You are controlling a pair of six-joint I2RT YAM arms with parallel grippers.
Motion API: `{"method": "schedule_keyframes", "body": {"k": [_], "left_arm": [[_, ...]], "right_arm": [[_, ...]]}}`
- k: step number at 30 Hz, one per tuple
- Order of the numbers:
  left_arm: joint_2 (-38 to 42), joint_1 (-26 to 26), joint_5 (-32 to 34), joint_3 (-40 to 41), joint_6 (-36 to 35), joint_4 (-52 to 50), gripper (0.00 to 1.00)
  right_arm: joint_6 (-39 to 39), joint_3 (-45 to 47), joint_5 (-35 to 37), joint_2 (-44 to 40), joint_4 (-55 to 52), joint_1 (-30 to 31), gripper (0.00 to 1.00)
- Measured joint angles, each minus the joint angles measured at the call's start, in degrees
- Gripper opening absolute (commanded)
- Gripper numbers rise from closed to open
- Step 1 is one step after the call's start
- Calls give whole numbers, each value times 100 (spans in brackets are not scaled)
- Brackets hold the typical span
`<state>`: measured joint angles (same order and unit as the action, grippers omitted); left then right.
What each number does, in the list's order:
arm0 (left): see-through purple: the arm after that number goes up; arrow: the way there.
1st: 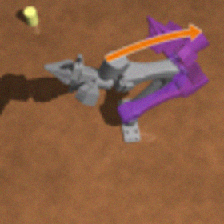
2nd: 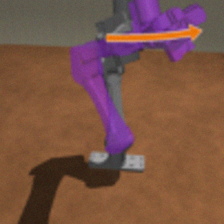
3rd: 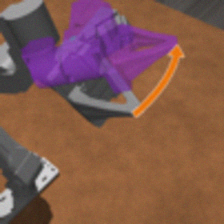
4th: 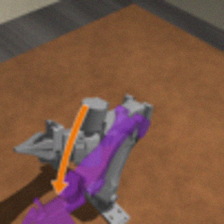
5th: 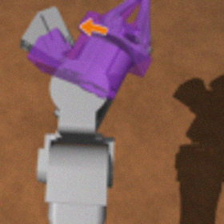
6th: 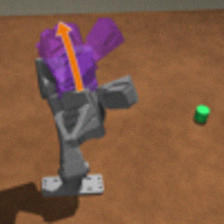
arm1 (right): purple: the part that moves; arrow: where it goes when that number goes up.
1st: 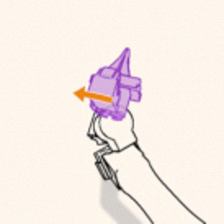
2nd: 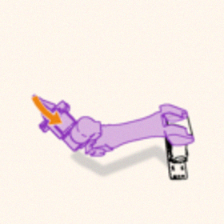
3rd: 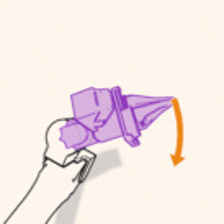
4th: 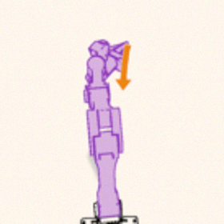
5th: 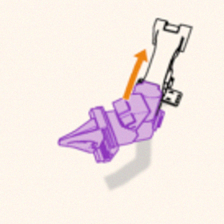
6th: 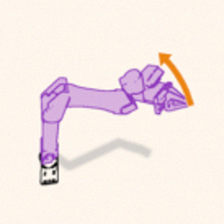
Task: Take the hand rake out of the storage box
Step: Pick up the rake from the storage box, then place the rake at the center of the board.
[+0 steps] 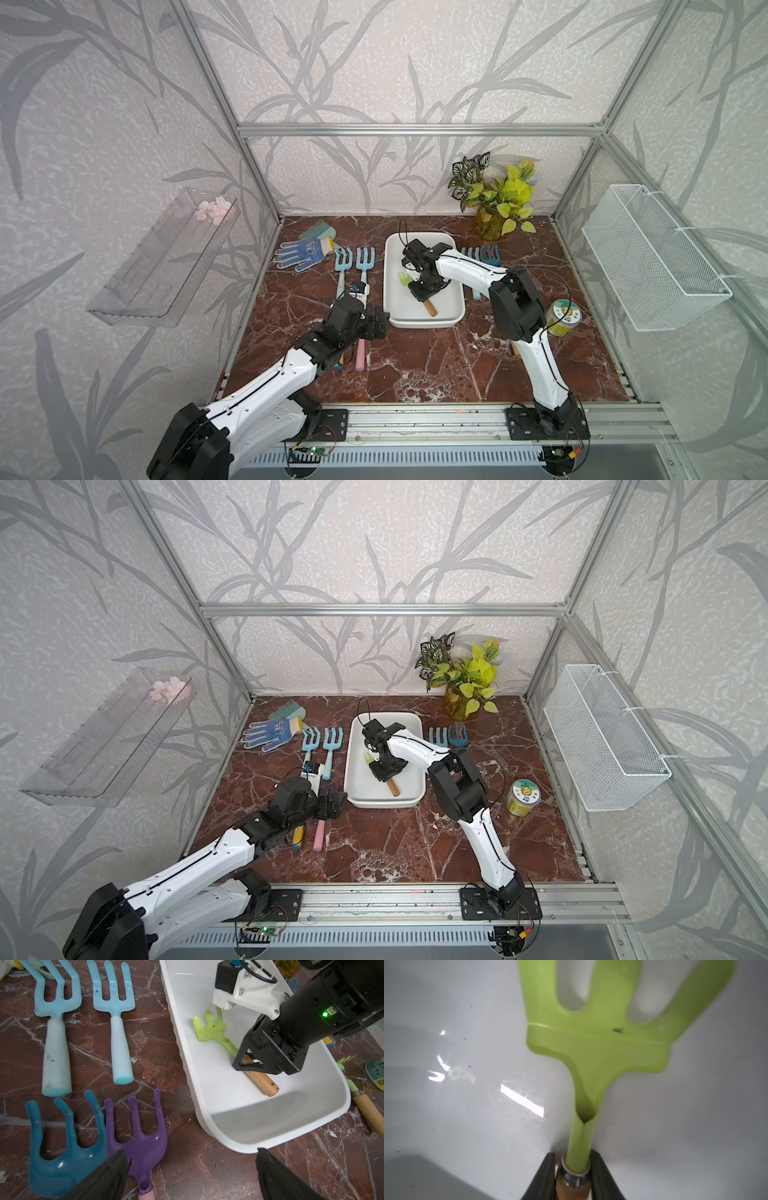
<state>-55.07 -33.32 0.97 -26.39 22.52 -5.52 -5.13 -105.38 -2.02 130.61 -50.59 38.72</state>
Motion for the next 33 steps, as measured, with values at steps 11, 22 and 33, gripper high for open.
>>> {"method": "schedule_keyframes", "body": {"k": [11,22,33], "left_arm": [[2,0,0,0,2,0,97],[13,0,2,0,2,0,97],[13,0,2,0,4,0,97]], "right_arm": [[-87,-20,-72,0,-28,-35,15],[-221,-20,-522,-129,-24,-157,10],[-496,219,-1272,-1078,323,-374,6]]}}
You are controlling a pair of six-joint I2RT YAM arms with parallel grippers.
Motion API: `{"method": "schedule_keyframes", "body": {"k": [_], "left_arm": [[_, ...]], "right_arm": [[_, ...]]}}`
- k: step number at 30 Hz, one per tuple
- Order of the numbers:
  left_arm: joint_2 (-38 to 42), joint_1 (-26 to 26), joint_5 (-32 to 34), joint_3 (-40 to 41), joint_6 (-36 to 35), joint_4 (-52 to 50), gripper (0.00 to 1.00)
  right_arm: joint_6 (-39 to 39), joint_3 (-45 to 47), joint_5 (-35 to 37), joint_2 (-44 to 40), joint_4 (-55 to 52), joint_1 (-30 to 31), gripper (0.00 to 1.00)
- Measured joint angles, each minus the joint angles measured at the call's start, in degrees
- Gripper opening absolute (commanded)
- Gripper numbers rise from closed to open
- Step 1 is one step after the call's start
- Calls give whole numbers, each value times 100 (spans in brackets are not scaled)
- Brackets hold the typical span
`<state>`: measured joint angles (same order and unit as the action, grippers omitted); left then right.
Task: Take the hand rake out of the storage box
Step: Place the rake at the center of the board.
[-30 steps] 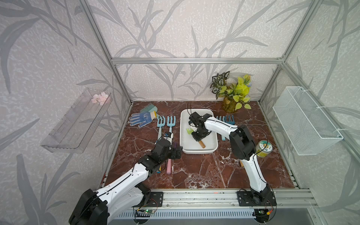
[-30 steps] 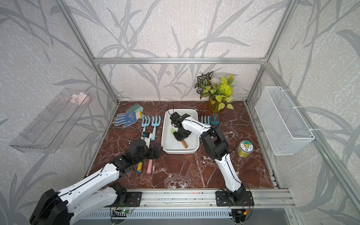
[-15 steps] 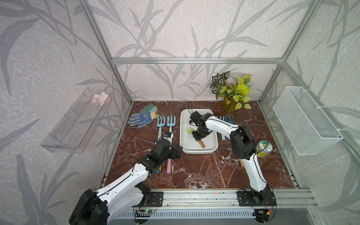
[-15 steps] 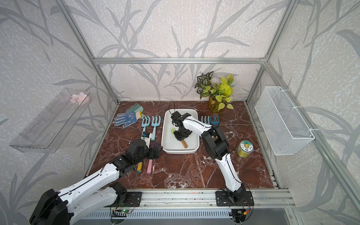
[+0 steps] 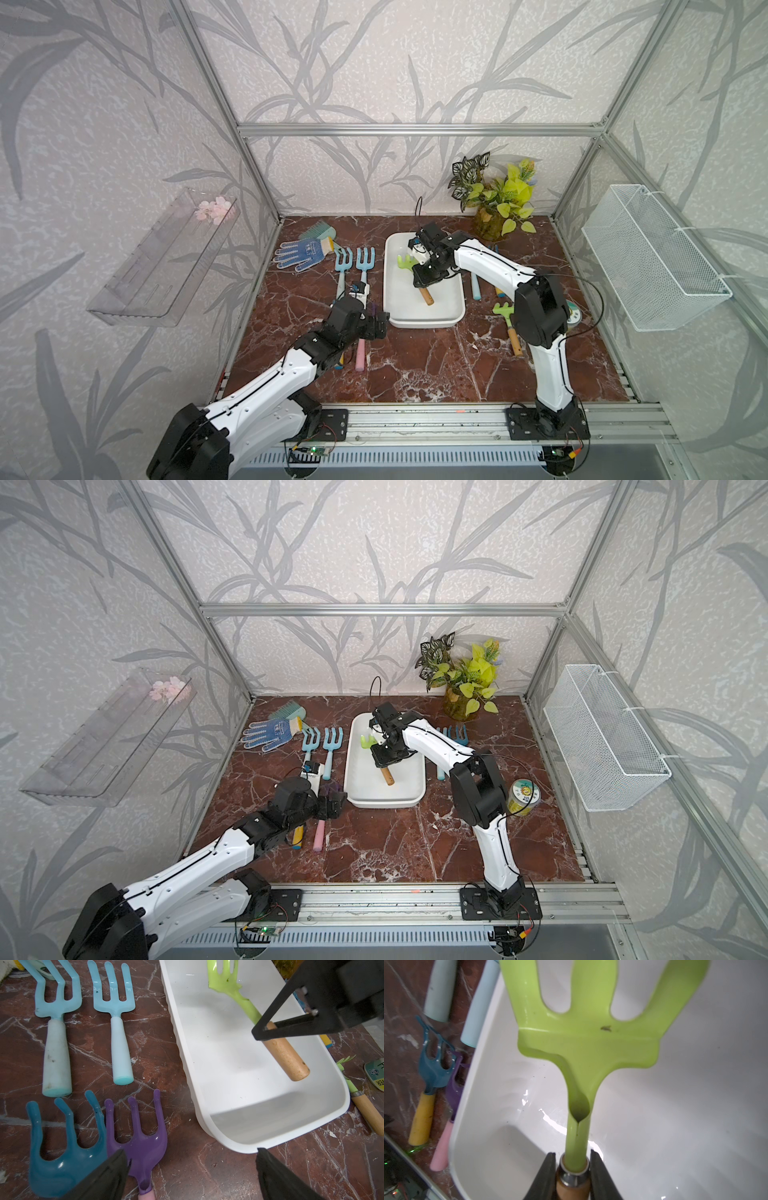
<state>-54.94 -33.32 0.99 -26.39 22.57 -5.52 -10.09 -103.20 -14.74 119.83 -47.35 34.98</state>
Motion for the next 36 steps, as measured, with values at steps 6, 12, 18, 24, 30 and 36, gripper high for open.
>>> {"method": "schedule_keyframes", "body": {"k": [6,12,18,24,30,36], "left_arm": [[0,0,0,0,2,-2,97],[-2,0,0,0,2,-2,97],[-76,0,-2,-4,2,-4,97],[-153,2,-31,-66,-4,-2,97],[-219,2,-70,-68,-4,-7,97],[-219,2,-68,-70,-2,-7,97]], "right_arm": [[-188,472,-330,-671,236,-157,5],[-365,1244,-549,-1563,376,-334,5],[-374,1685,-269,-2350,197,-431,6],[-348,2111,562,-3246,-337,-435,6],[-343,2544,1213,-4013,-911,-474,6],[-361,2717,1655,-4212,-1381,-503,6]]}}
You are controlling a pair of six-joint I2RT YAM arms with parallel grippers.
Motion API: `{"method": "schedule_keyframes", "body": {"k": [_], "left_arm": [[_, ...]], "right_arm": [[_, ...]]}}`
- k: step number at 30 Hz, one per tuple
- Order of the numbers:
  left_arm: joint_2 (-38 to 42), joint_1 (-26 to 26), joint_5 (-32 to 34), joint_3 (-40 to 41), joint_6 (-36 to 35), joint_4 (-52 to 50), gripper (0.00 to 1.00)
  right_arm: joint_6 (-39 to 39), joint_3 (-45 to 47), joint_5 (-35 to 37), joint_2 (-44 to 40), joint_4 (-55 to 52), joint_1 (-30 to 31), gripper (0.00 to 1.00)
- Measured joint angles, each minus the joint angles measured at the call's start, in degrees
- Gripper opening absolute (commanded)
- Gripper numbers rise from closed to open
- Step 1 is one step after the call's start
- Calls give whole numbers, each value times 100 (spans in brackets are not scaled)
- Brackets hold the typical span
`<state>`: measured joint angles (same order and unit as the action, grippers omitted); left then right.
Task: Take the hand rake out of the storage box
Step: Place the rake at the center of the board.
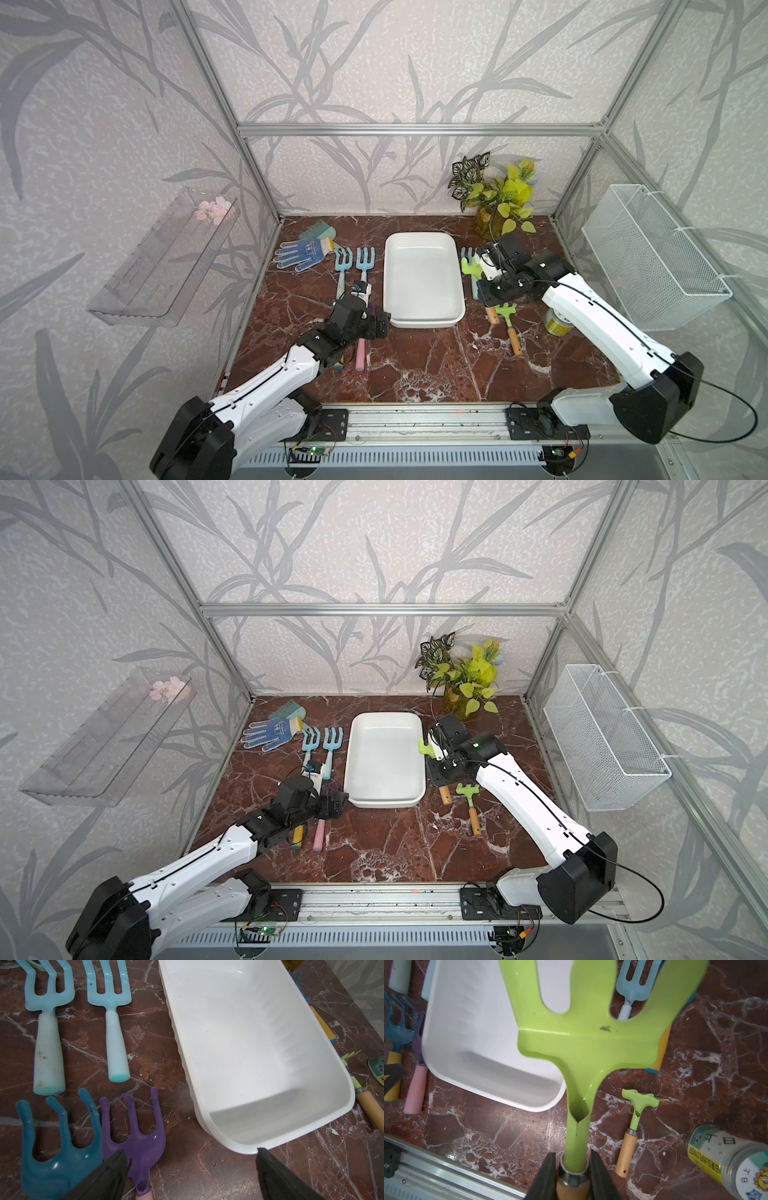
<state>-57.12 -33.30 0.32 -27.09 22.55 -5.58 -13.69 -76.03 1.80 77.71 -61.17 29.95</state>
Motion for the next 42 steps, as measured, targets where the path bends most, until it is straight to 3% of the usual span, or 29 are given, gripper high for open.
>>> {"method": "schedule_keyframes", "body": {"k": [20,42], "left_arm": [[4,0,0,-9,2,-17,96],[4,0,0,-9,0,-17,96]], "right_arm": [[-216,1010,70,195,-719,-55,7],[-304,1982,-538,1040,566,-166,6]]}}
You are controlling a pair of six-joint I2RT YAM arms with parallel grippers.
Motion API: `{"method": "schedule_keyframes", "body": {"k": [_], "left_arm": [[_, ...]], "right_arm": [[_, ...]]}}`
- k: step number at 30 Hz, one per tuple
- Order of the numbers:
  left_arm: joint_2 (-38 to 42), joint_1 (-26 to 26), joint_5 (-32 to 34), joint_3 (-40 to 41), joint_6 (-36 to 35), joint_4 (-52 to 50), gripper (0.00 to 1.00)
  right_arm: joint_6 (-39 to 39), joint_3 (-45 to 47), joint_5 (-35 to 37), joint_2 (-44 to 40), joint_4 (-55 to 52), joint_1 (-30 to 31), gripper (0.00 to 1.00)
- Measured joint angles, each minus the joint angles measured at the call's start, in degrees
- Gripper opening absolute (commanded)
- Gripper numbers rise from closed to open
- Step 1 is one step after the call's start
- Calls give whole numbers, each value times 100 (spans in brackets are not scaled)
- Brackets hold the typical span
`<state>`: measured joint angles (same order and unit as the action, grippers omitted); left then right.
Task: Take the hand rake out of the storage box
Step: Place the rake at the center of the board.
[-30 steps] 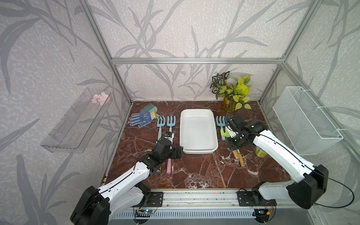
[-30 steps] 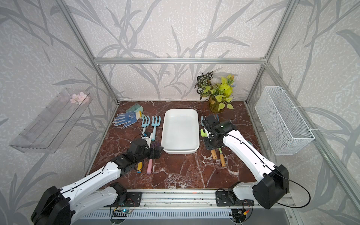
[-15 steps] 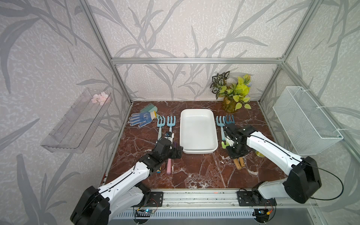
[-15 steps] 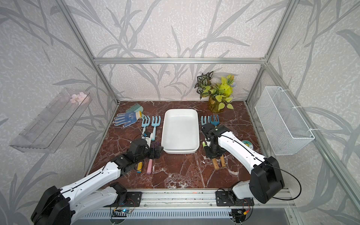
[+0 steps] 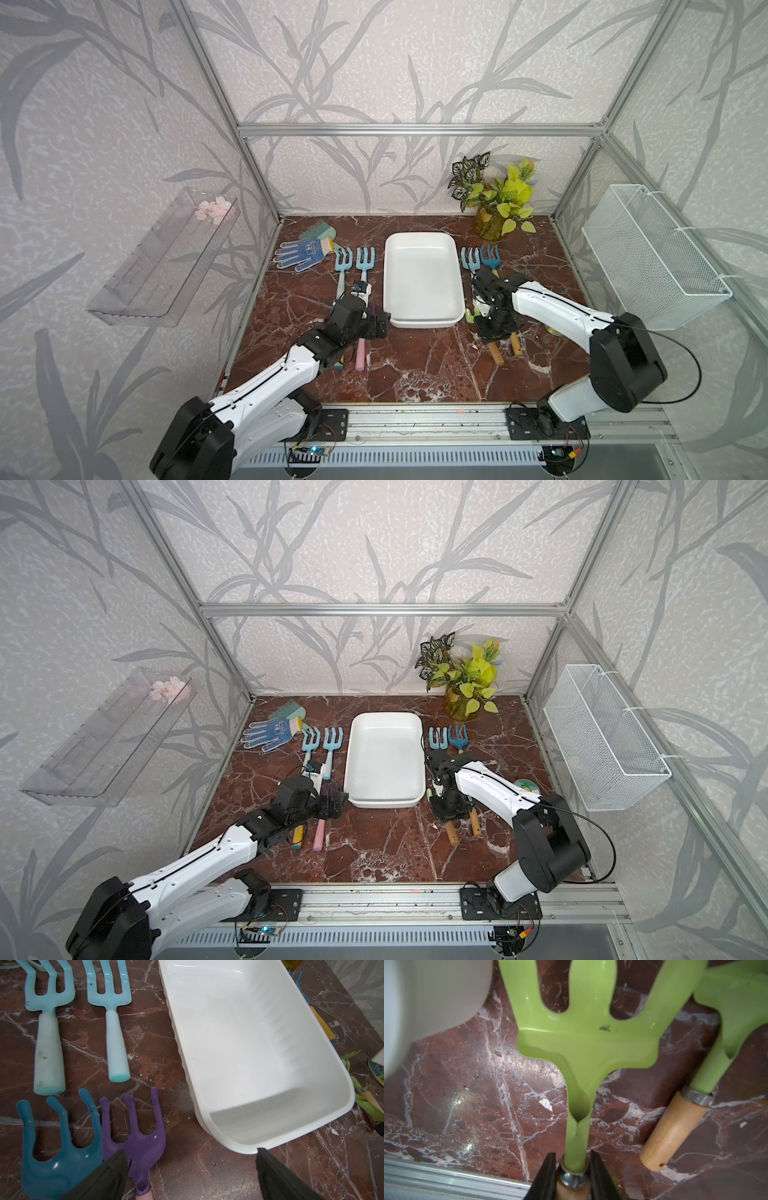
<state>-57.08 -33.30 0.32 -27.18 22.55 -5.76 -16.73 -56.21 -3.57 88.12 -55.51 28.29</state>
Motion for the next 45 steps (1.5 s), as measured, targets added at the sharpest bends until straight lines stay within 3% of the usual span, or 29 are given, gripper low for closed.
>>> {"method": "schedule_keyframes", "body": {"k": [24,34,36,45], "left_arm": [[-2,4,-20,-61,-2,-17,96],[-46,4,-20,-63,-2,-20,96],[-46,4,-20,-63,-2,-20,96],[-35,9,103,-118,52,-144,100]], "right_arm": [[-35,448,-13,564,1394,-444,6],[-37,461,7,562,1456,-474,13],[-37,470,7,551,1467,-474,29],[-46,627,118,234,1453,-511,75]]}}
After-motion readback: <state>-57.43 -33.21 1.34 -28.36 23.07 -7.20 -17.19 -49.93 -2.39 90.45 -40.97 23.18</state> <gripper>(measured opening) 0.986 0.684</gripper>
